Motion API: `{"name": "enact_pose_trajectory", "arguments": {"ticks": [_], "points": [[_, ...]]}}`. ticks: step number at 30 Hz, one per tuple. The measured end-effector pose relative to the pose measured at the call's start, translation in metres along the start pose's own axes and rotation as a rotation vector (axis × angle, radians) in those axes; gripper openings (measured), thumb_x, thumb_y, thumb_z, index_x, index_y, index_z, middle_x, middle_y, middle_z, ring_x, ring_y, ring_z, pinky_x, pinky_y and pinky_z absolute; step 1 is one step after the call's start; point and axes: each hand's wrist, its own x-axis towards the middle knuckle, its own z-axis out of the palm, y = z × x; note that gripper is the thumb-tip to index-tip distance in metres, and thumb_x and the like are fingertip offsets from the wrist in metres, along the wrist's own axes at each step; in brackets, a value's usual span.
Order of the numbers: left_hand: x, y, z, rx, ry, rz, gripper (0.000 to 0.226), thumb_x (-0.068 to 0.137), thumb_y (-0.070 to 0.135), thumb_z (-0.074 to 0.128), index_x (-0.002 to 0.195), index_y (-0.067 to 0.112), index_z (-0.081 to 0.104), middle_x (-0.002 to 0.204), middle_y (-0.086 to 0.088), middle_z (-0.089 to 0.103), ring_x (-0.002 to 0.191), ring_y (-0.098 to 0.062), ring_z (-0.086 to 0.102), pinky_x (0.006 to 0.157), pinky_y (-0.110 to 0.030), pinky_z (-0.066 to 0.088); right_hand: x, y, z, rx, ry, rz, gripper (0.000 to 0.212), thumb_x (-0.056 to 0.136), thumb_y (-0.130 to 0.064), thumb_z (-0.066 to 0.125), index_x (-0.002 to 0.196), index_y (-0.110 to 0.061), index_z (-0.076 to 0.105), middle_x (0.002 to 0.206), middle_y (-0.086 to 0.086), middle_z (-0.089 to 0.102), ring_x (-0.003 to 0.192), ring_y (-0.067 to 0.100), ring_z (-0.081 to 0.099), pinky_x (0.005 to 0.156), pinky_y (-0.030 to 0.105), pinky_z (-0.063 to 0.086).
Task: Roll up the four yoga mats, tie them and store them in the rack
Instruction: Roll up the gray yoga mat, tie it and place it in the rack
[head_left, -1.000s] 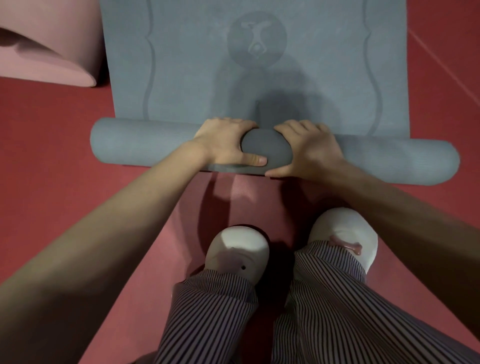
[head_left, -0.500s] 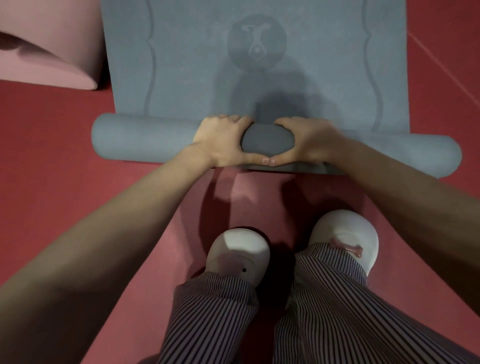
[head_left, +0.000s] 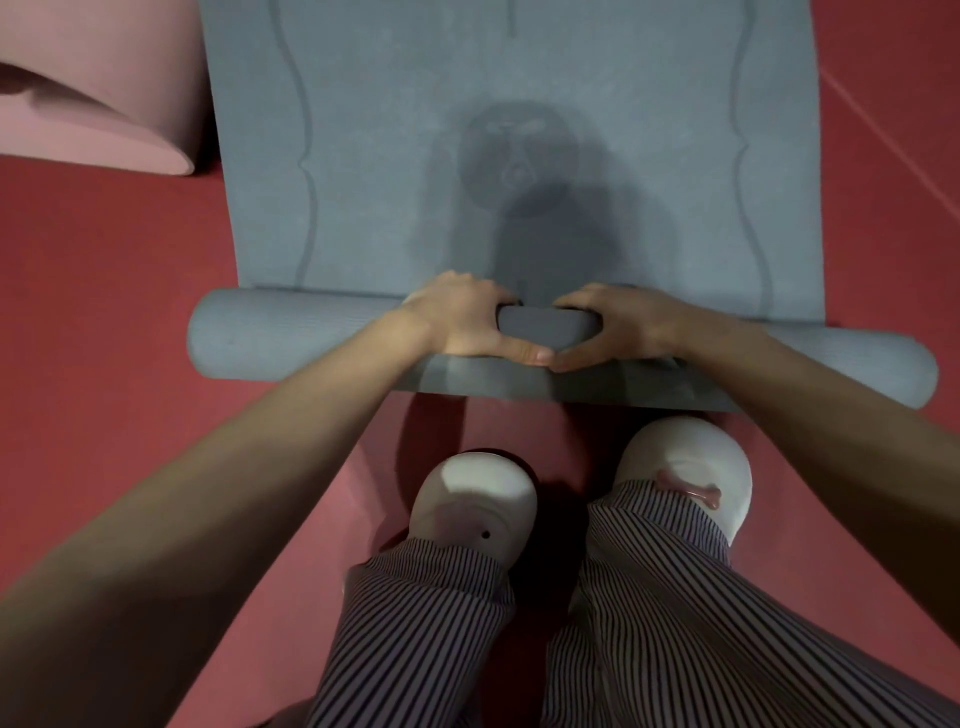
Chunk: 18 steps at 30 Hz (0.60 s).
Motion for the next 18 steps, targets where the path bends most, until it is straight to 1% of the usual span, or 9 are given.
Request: {"name": "enact_pose_trajectory", "arguments": {"ticks": [2,4,6,9,11,12,15,16,18], "points": [[0.003,0.000,-0.004,-0.006,-0.036,-0.016,0.086,0.050,0.092,0.040,0.108,0.034,0.065,0.097,0.004,0.068,0.094,-0.020,0.061,0.076,-0.030,0.044,-0.002,0.001,0.002,-0.126,0.167,-0.028,0.084,0.065,-0.070,0.065,0.134,-0.025,0.048,0.131,0.000,0.049,0.119,0.022,0.047,0.100,0.033,0.034],[0.006,-0.001,-0.010,-0.091,-0.097,-0.035,0.070,0.055,0.087,0.046,0.100,0.037,0.065,0.097,0.006,0.068,0.094,-0.017,0.062,0.079,-0.028,0.043,-0.008,-0.001,0.007,-0.234,0.337,-0.103,0.091,0.061,-0.081,0.051,0.128,-0.020,0.054,0.127,0.004,0.054,0.116,0.026,0.050,0.095,0.035,0.033],[0.010,-0.003,-0.017,-0.226,-0.169,-0.053,0.054,0.057,0.083,0.054,0.090,0.041,0.062,0.092,0.011,0.068,0.092,-0.014,0.063,0.082,-0.028,0.047,-0.014,-0.006,0.018,-0.283,0.395,-0.142,0.094,0.061,-0.080,0.040,0.126,-0.014,0.055,0.122,0.009,0.058,0.109,0.031,0.056,0.090,0.038,0.038],[0.011,-0.002,-0.018,-0.238,-0.180,-0.057,0.059,0.057,0.083,0.059,0.094,0.038,0.063,0.095,0.010,0.068,0.095,-0.015,0.064,0.085,-0.030,0.049,-0.018,-0.011,0.036,-0.359,0.451,-0.100,0.105,0.059,-0.083,0.045,0.133,-0.009,0.048,0.131,0.010,0.053,0.117,0.032,0.051,0.096,0.044,0.037],[0.007,0.000,-0.014,-0.162,-0.081,-0.048,0.078,0.059,0.086,0.056,0.116,0.034,0.059,0.114,0.010,0.066,0.107,-0.016,0.061,0.092,-0.031,0.046,-0.017,-0.014,0.032,-0.320,0.408,-0.045,0.099,0.058,-0.077,0.059,0.135,-0.016,0.043,0.132,0.003,0.049,0.121,0.026,0.046,0.099,0.039,0.032],[0.003,0.001,-0.013,-0.113,0.027,-0.048,0.087,0.057,0.089,0.051,0.123,0.034,0.056,0.119,0.011,0.065,0.109,-0.015,0.060,0.093,-0.031,0.046,-0.014,-0.014,0.028,-0.284,0.401,-0.048,0.095,0.058,-0.074,0.064,0.133,-0.019,0.044,0.129,0.001,0.050,0.119,0.023,0.047,0.098,0.037,0.032],[-0.010,0.001,-0.002,0.015,0.406,0.061,0.088,0.060,0.087,0.035,0.121,0.028,0.060,0.109,0.008,0.069,0.100,-0.020,0.065,0.085,-0.033,0.046,-0.006,-0.011,0.007,-0.152,0.348,-0.059,0.085,0.059,-0.070,0.069,0.126,-0.023,0.049,0.121,0.000,0.055,0.109,0.021,0.052,0.092,0.034,0.039],[-0.015,0.001,0.002,0.049,0.449,0.110,0.088,0.062,0.085,0.034,0.121,0.025,0.061,0.109,0.005,0.069,0.100,-0.023,0.065,0.084,-0.035,0.044,-0.004,-0.011,0.002,-0.119,0.316,-0.059,0.082,0.060,-0.069,0.070,0.126,-0.024,0.050,0.120,-0.001,0.056,0.109,0.020,0.053,0.091,0.033,0.041],[-0.021,-0.002,0.010,0.157,0.428,0.137,0.099,0.058,0.087,0.035,0.129,0.021,0.056,0.119,0.000,0.065,0.106,-0.025,0.062,0.088,-0.037,0.041,0.002,-0.010,-0.005,-0.087,0.257,-0.034,0.077,0.063,-0.065,0.070,0.126,-0.026,0.049,0.122,-0.005,0.055,0.110,0.017,0.052,0.091,0.032,0.040]]}}
